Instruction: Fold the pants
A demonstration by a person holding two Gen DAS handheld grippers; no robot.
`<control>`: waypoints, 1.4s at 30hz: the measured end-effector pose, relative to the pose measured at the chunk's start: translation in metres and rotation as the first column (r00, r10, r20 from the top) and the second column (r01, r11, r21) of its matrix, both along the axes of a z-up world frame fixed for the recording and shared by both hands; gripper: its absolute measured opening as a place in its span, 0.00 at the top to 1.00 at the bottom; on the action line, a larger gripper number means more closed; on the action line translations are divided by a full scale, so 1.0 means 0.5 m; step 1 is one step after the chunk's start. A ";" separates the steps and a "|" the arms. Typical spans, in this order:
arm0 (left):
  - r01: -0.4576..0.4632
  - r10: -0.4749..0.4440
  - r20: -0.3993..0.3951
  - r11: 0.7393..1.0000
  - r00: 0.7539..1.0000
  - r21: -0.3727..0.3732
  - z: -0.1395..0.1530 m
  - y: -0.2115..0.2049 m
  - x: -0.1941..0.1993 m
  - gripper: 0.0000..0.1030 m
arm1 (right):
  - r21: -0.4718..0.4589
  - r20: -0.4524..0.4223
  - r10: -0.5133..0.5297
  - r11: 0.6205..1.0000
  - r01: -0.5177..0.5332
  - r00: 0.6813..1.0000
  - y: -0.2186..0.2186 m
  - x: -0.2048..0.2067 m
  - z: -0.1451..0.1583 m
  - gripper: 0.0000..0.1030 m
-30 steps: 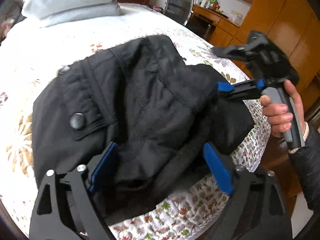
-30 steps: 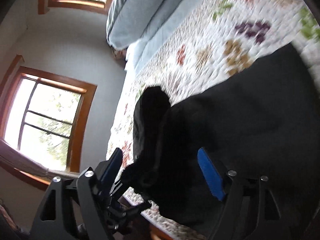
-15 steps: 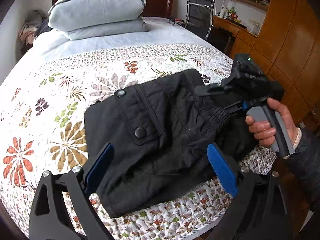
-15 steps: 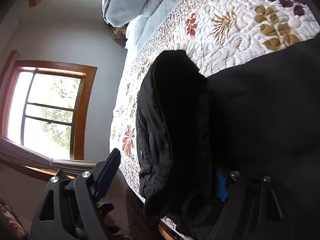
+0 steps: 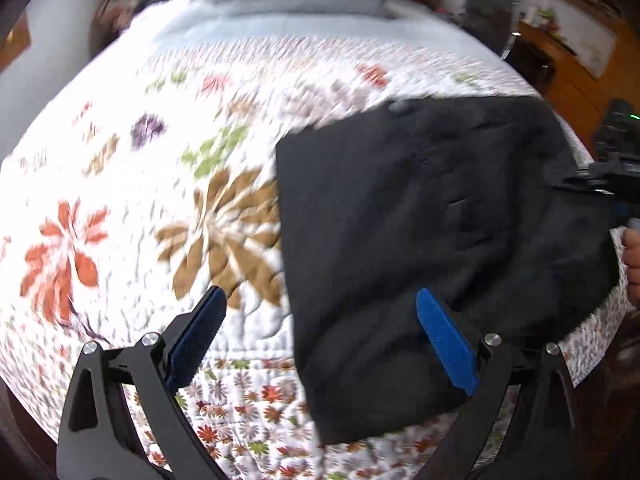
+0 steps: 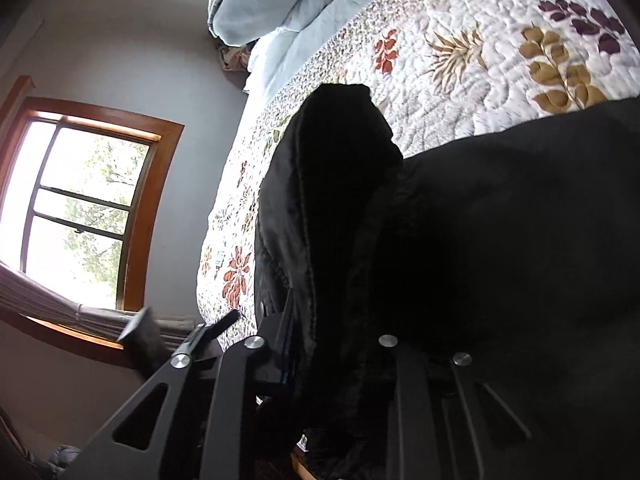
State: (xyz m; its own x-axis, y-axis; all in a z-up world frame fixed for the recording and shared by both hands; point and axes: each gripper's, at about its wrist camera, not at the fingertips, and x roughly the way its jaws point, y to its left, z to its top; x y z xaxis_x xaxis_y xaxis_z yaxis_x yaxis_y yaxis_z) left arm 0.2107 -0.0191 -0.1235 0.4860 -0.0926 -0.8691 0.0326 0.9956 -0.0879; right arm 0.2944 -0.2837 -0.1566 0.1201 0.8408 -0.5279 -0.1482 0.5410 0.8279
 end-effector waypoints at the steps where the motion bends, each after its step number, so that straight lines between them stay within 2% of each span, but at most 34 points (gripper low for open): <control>1: -0.007 0.006 -0.014 1.000 1.000 -0.022 -0.014 0.009 0.002 0.07 | 0.001 -0.005 -0.004 1.000 0.004 1.000 0.001 0.001 -0.002 0.80; 4: -0.021 0.018 -0.037 0.996 0.999 -0.091 -0.037 0.024 0.005 0.07 | 0.010 -0.026 -0.018 1.000 0.018 1.000 -0.002 0.004 -0.010 0.80; 8: -0.039 0.032 -0.046 0.989 0.998 -0.142 -0.032 0.038 -0.011 0.07 | 0.047 -0.040 -0.033 0.998 0.035 0.999 -0.014 0.000 -0.009 0.81; 17: -0.002 0.011 0.050 0.984 0.999 -0.180 0.065 0.041 -0.028 0.07 | 0.119 0.049 -0.071 0.991 0.065 0.996 -0.066 -0.018 0.102 0.83; 21: 0.039 -0.028 0.068 0.984 0.997 -0.171 0.077 0.016 -0.021 0.07 | 0.117 0.085 -0.119 0.987 0.109 0.989 -0.122 -0.029 0.139 0.83; 24: 0.063 -0.052 0.069 0.983 0.996 -0.171 0.078 -0.008 -0.013 0.07 | 0.105 0.091 -0.166 0.982 0.156 0.982 -0.181 -0.044 0.145 0.83; 27: 0.093 -0.084 0.062 0.981 0.995 -0.172 0.071 -0.040 -0.003 0.07 | 0.089 0.080 -0.206 0.976 0.198 0.975 -0.223 -0.050 0.141 0.83; 31: 0.131 -0.124 0.055 0.980 0.991 -0.150 0.057 -0.077 0.018 0.07 | 0.074 0.049 -0.251 0.966 0.247 0.967 -0.295 -0.055 0.103 0.83; 42: 0.167 -0.165 0.024 0.979 0.986 -0.113 0.033 -0.133 0.039 0.07 | 0.052 -0.033 -0.315 0.947 0.317 0.948 -0.367 -0.045 0.021 0.83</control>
State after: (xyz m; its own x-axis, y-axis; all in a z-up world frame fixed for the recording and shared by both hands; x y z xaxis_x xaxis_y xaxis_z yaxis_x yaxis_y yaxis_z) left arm 0.2302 -0.0854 -0.1071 0.4679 -0.2718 -0.8409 0.1989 0.9595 -0.1995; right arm 0.2720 -0.4673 -0.1459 0.3722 0.7902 -0.4870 0.0433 0.5093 0.8595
